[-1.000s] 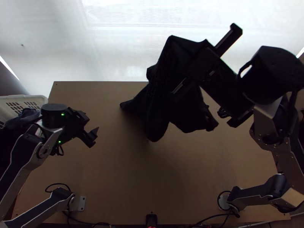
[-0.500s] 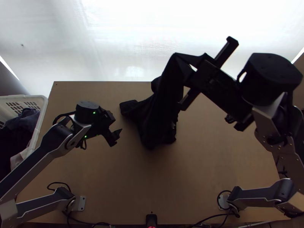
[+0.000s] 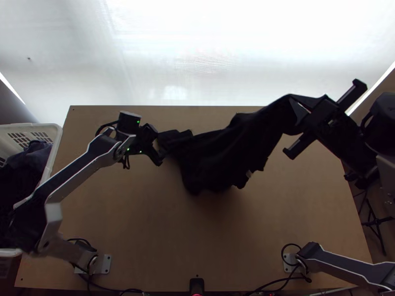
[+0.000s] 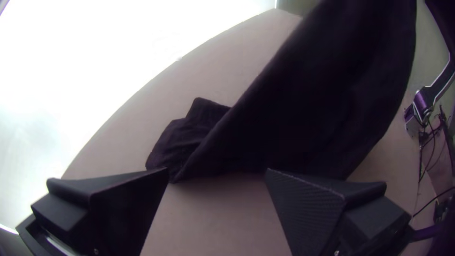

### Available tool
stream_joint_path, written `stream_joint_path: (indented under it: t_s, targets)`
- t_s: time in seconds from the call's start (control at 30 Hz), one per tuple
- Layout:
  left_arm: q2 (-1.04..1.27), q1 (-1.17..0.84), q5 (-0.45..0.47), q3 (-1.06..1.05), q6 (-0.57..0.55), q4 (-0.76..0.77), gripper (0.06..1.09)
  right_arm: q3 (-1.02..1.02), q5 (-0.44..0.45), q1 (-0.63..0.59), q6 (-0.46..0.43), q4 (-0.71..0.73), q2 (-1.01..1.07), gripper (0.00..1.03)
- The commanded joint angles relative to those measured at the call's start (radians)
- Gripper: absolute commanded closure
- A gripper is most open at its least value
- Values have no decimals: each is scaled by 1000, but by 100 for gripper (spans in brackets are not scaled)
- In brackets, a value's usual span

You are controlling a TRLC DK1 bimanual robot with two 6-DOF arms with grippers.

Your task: Fold the t-shirt

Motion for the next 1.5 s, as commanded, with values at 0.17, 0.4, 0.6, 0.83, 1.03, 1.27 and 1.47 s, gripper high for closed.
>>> stream_joint_path:
  t_s: [0.17,0.4,0.6,0.83,1.03,1.27,1.47]
  targets:
    - [306,85,278,129,153,83,10,-131,-9,-74,68,-53,-96,100]
    - [309,114,332,140,269,74,11,-143,-9,-93,77,-50,-91,100]
    - [351,114,338,151,297,72,11,-128,-7,-96,91,-45,-77,100]
    - [432,104,353,183,301,97,105,-122,-7,-99,105,-45,-73,100]
    - [286,135,356,191,349,-4,105,-117,-7,-102,114,-42,-73,100]
    - [-111,267,361,436,248,-202,105,-151,-7,-163,123,2,-65,100]
    - [-261,401,300,663,177,-242,105,-149,-7,-281,129,62,-47,100]
